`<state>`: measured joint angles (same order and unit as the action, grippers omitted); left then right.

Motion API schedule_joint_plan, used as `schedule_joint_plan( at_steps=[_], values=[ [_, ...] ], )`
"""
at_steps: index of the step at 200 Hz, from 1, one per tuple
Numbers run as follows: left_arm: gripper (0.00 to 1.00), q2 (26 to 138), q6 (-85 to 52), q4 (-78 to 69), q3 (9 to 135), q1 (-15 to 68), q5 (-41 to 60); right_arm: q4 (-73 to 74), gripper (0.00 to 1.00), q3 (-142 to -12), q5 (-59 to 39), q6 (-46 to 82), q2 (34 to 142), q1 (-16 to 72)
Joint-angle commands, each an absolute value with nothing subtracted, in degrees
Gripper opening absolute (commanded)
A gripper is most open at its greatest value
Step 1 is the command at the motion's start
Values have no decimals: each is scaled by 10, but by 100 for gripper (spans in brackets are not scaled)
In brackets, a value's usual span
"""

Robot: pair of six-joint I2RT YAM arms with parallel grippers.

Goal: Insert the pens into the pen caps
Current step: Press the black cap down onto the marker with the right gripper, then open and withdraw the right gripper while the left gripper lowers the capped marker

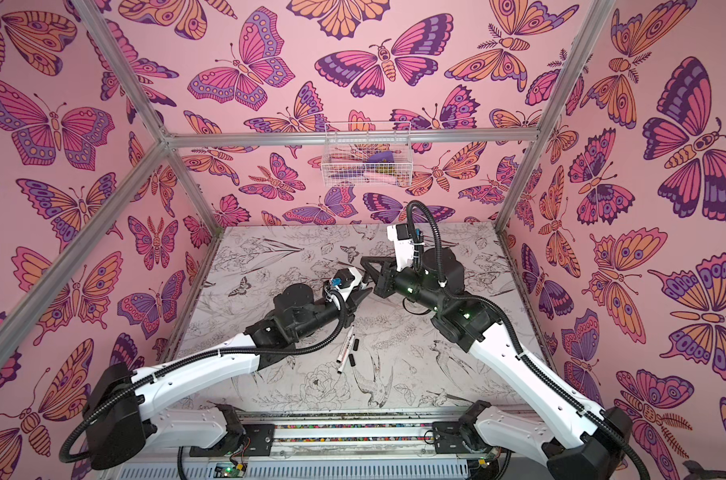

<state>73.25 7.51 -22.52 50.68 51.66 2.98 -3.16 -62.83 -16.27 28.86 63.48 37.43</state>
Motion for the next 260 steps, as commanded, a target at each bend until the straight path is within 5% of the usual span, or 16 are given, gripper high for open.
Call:
schedule_joint_plan(
  at_steps=[1, 134, 204, 260],
  values=[
    [0, 695, 89, -465, 592, 528, 95, -251, 0, -561, -220, 302, 692, 377],
    [0, 689, 73, -416, 592, 527, 111, -289, 0, -554, -227, 308, 686, 336],
    [0, 709, -24, -301, 502, 528, 220, -258, 0, -613, -251, 328, 649, 275],
    [0, 709, -72, -325, 424, 526, 208, -242, 1, -629, -238, 323, 614, 254]
  ],
)
